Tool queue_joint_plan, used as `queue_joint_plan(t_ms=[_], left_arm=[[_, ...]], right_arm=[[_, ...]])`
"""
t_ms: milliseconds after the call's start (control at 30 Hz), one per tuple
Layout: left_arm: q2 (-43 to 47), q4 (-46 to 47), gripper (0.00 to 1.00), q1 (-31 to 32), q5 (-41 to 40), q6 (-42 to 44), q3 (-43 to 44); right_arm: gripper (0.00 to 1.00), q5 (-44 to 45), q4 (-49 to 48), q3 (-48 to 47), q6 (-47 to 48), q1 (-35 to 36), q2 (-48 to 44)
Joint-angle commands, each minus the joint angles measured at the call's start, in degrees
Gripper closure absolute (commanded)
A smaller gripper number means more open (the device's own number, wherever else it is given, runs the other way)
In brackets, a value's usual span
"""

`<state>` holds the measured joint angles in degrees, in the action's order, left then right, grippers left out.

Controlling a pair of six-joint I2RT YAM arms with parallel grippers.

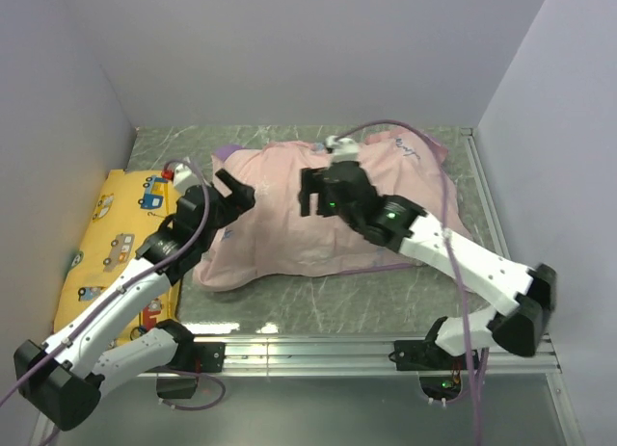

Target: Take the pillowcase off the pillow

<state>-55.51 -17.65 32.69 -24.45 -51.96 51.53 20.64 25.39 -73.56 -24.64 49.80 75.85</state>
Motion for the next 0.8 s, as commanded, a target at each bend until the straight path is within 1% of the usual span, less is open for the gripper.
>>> queue_joint_plan(t_ms=[0, 33, 67, 167, 200, 267, 300, 367, 400, 433, 467, 500, 533, 567, 600, 667, 700, 733, 767], left_arm=[[2.6, 2.8, 0.05, -2.4, 2.1, -2.5, -6.5], [2.9, 4.1, 0.06, -2.9, 3.0, -2.5, -8.3], [2.8, 4.8, 0.06, -3.1, 5.0, -2.4, -9.0], [2.0, 5.7, 0.12, -3.9, 6.2, -2.5, -10.2], [1.5, 5.9, 0.16, -4.3, 6.5, -2.4, -10.3], [1.1, 8.3, 0.21, -6.0, 8.1, -2.0, -11.1], [0.2, 9.2, 0.29, -6.5, 10.0, -1.5, -11.4], [-1.3, 10.6, 0.42, -8.4, 11.6, -1.1, -11.5], [-3.1, 11.0, 0.61, -9.0, 13.7, -1.0, -11.3], [-4.0, 11.3, 0.68, -9.6, 14.5, -1.0, -11.1], [-4.6, 11.6, 0.74, -10.5, 15.3, -0.9, -11.1], [-5.5, 12.5, 0.87, -10.9, 16.4, -0.8, -11.1], [-5.7, 12.7, 0.90, -11.8, 16.9, -0.9, -11.4], [-5.8, 13.1, 0.94, -12.5, 17.3, -0.9, -11.5], [-6.1, 13.0, 0.99, -13.1, 17.5, -1.0, -11.6], [-6.0, 12.9, 1.00, -14.8, 17.9, -0.7, -11.9], [-5.9, 12.8, 0.99, -15.5, 18.1, -0.4, -11.9], [-6.0, 12.8, 1.00, -17.3, 19.0, -0.1, -11.9], [-6.1, 12.8, 0.99, -18.2, 19.5, 0.0, -12.0]], right_arm=[[0.14, 7.3, -1.2, -7.5, 2.0, 6.2, 8.2], [0.14, 8.2, -0.5, -10.6, 2.0, 7.0, 10.3], [0.14, 10.4, 0.1, -12.3, 2.1, 7.6, 14.5], [0.14, 14.0, 4.4, -18.1, 0.8, 8.4, 20.4], [0.15, 15.5, 5.1, -19.0, 0.7, 8.3, 23.3], [0.18, 16.6, 6.3, -20.8, 0.6, 8.2, 25.6], [0.20, 17.7, 6.6, -21.2, 0.6, 8.1, 26.8], [0.29, 18.7, 7.2, -21.7, 0.1, 8.0, 27.2], [0.35, 19.2, 7.2, -21.6, 0.2, 7.9, 26.9], [0.55, 19.5, 6.9, -21.0, 0.3, 7.8, 26.6], [0.68, 19.9, 6.6, -20.6, 0.4, 7.4, 25.8], [0.81, 20.3, 6.7, -20.3, 0.6, 7.1, 25.5], [0.97, 20.7, 7.7, -19.9, 0.4, 6.5, 25.1], [1.00, 20.8, 8.3, -19.6, -0.3, 5.2, 24.1], [1.00, 21.2, 9.0, -19.0, -0.8, 4.6, 23.3], [1.00, 21.6, 9.5, -15.5, -1.5, 3.1, 19.2], [1.00, 21.3, 9.2, -13.8, -1.7, 1.2, 17.4], [1.00, 20.8, 8.3, -9.9, -2.0, 0.0, 15.7], [1.00, 19.2, 7.9, -8.0, -2.7, -1.2, 12.1]])
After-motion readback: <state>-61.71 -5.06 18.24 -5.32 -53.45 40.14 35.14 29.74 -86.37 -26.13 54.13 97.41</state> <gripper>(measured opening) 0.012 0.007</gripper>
